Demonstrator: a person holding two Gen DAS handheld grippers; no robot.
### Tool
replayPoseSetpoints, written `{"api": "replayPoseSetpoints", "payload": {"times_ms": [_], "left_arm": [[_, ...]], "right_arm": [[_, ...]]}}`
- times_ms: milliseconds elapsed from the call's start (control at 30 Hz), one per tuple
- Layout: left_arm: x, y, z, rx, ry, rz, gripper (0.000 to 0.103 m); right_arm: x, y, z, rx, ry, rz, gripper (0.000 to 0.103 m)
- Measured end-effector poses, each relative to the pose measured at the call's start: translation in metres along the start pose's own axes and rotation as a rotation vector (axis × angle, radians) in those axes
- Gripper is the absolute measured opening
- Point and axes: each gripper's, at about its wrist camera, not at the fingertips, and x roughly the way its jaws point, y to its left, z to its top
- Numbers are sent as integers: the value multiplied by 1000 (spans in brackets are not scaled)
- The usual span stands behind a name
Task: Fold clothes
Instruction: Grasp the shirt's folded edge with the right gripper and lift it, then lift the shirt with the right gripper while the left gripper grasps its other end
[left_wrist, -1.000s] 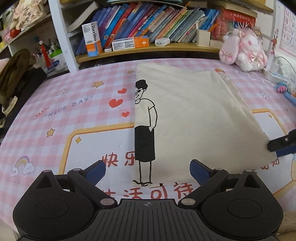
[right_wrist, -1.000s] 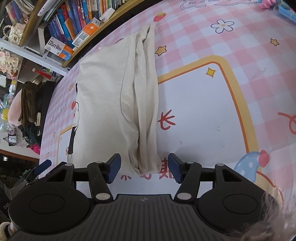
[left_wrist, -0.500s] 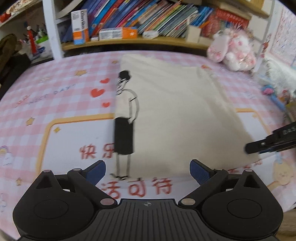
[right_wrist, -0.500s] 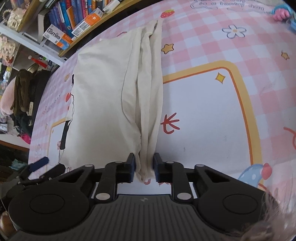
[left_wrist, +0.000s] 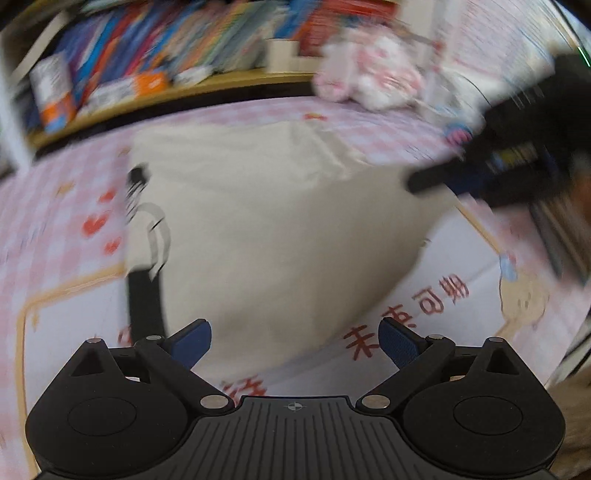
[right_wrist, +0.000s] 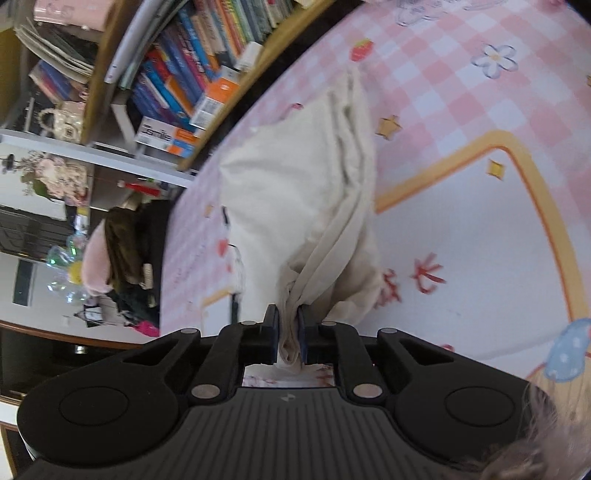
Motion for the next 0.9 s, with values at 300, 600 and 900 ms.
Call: {"api": "replayPoseSetpoints", "payload": {"times_ms": [300, 600, 900], "left_arm": [[19, -35, 0, 274, -40, 130, 72], [16, -21, 8, 219, -48, 85, 32], [13, -5, 19, 123, -34, 4, 32]], "right_arm": [[-3, 13, 6, -13, 0, 7, 10], [-7, 37, -17, -479, 45, -196, 21], [-7, 64, -46, -1033, 96, -425, 86]]}}
